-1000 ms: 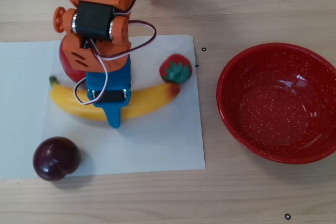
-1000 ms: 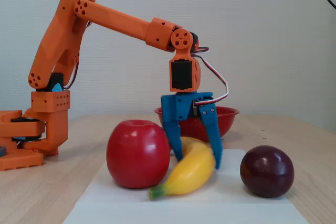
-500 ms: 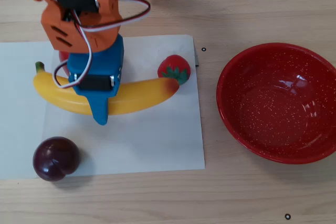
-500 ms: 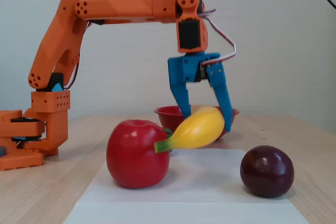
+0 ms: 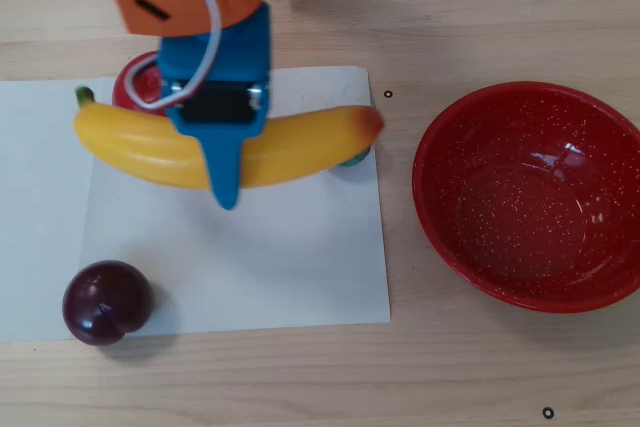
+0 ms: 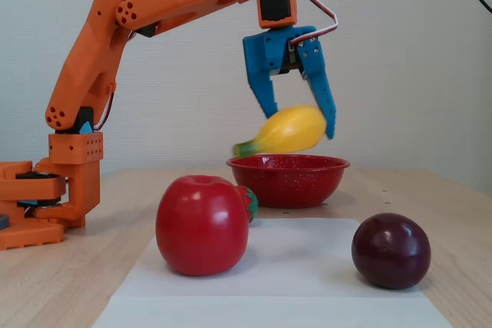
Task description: Grasp the banana and put it in the red bowl
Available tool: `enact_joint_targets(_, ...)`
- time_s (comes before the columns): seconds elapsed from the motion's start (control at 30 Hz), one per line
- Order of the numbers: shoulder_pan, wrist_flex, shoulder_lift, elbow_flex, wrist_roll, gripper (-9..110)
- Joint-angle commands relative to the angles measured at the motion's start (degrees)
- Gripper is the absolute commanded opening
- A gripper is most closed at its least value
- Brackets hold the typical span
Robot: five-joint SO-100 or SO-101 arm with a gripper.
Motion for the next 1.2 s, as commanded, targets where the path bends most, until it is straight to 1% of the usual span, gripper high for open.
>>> enact_joint_targets(0.0,3.60,2.37,12.74,-6.24,-2.11,0)
enact_joint_targets(0.17,10.11,1.49,15.12,-5.54,-3.78,0)
enact_joint_targets(0.43,23.55,-1.32,17.14,-4.57,-7.56,0)
enact_joint_targets(0.7,35.33,-8.17,16.52,-2.20,-12.22,0)
enact_joint_targets(0.93,40.61,-17.84,13.62,3.16,-14.15,0)
enact_joint_targets(1.17,42.54,-28.30,10.72,10.46,-14.24,0)
